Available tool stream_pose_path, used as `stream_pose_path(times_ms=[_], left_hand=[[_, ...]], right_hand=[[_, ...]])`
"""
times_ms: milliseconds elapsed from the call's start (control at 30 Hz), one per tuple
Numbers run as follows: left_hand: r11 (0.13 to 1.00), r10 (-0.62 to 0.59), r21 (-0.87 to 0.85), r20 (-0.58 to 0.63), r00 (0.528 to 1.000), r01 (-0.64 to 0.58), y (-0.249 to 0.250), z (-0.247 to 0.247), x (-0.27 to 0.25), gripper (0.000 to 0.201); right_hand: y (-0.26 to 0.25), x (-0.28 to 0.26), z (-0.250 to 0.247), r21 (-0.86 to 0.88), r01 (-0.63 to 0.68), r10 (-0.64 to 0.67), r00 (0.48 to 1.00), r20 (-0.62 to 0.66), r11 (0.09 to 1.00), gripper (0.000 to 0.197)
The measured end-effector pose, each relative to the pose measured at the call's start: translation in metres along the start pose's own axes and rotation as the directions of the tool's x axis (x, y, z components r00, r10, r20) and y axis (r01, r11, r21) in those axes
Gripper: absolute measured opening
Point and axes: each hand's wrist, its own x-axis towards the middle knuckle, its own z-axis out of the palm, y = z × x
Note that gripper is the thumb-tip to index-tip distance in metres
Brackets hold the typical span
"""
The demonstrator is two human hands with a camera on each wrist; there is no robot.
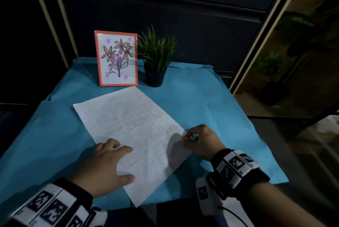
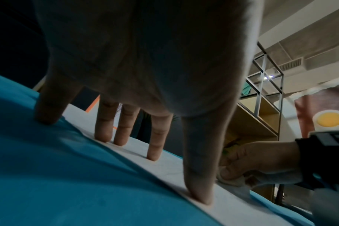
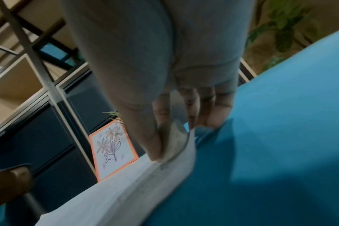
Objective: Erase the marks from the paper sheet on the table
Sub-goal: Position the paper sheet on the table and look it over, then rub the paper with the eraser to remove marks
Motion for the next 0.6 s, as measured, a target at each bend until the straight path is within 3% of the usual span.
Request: stream_pose_path(times_ms=[200, 333, 467, 600], left_hand=[[0.995, -0.099, -0.02, -0.005, 0.995, 0.099, 0.003, 0.0, 0.001, 0.079], [0.983, -0.177, -0.062, -0.038, 0.983, 0.175, 0.002, 0.002, 0.0, 0.09], [0.996, -0.088, 0.011, -0.031, 0.996, 0.088, 0.007, 0.001, -0.002, 0.076], [0.998, -0.022, 0.061, 0.052, 0.998, 0.019, 0.012, -0.002, 0.0, 0.074]], right_hand=[[-0.002, 0.011, -0.002, -0.006, -0.092, 0.092, 0.992, 0.085, 0.996, 0.015], [-0.001, 0.005, 0.001, 0.074, -0.02, 0.02, 1.0, 0.009, 0.997, 0.016], [0.003, -0.001, -0.004, 0.12, 0.006, 0.004, 0.996, -0.086, 0.993, 0.016], [0.008, 0.0, -0.006, 0.107, -0.02, 0.028, 0.997, -0.077, 0.994, 0.018]])
